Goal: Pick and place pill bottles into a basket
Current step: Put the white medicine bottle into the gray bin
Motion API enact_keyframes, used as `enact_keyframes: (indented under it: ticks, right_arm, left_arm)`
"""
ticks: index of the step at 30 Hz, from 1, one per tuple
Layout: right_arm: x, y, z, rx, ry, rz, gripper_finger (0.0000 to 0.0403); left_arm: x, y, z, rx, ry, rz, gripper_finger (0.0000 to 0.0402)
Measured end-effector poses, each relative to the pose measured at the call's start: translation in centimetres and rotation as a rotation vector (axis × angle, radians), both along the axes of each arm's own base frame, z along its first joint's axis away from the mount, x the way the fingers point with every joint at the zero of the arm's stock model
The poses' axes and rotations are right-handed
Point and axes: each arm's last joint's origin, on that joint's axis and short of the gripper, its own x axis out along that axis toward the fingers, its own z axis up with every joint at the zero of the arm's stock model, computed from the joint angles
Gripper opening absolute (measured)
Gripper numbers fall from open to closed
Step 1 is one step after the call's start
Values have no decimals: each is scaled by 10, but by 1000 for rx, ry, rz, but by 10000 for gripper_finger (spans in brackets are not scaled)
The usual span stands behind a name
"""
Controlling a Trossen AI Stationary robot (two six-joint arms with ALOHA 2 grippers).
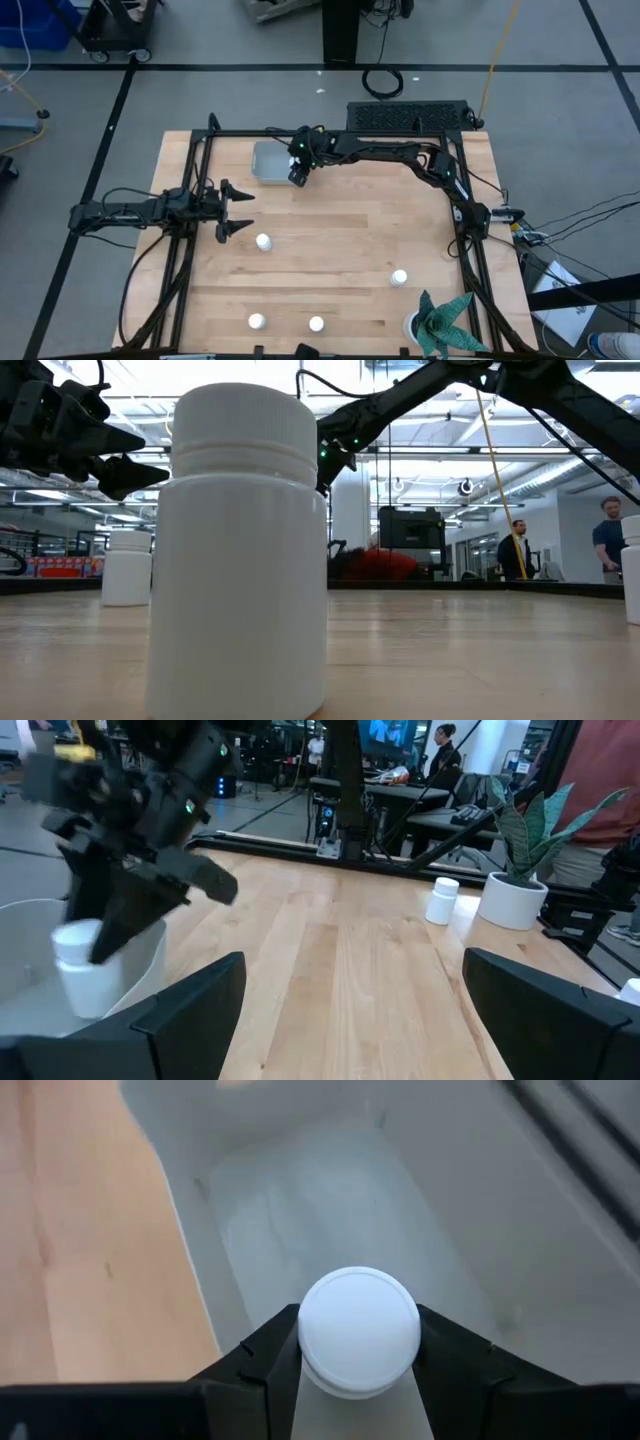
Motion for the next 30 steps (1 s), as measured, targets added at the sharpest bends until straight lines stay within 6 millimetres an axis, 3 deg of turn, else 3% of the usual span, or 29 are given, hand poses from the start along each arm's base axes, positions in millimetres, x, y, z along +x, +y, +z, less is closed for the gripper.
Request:
enact_keyframes:
  ticks: [14, 22, 30]
  right_arm:
    - [0, 4, -20, 4, -17, 1, 153]
    - [1, 7, -21, -7, -10, 19, 186]
    - [1, 7, -22, -18, -9, 29, 191]
  left_arm:
    - [0, 0, 0, 0, 1, 0, 377]
    - [0, 0, 0, 0, 0, 0, 376]
    - [0, 0, 0, 0, 0, 0, 377]
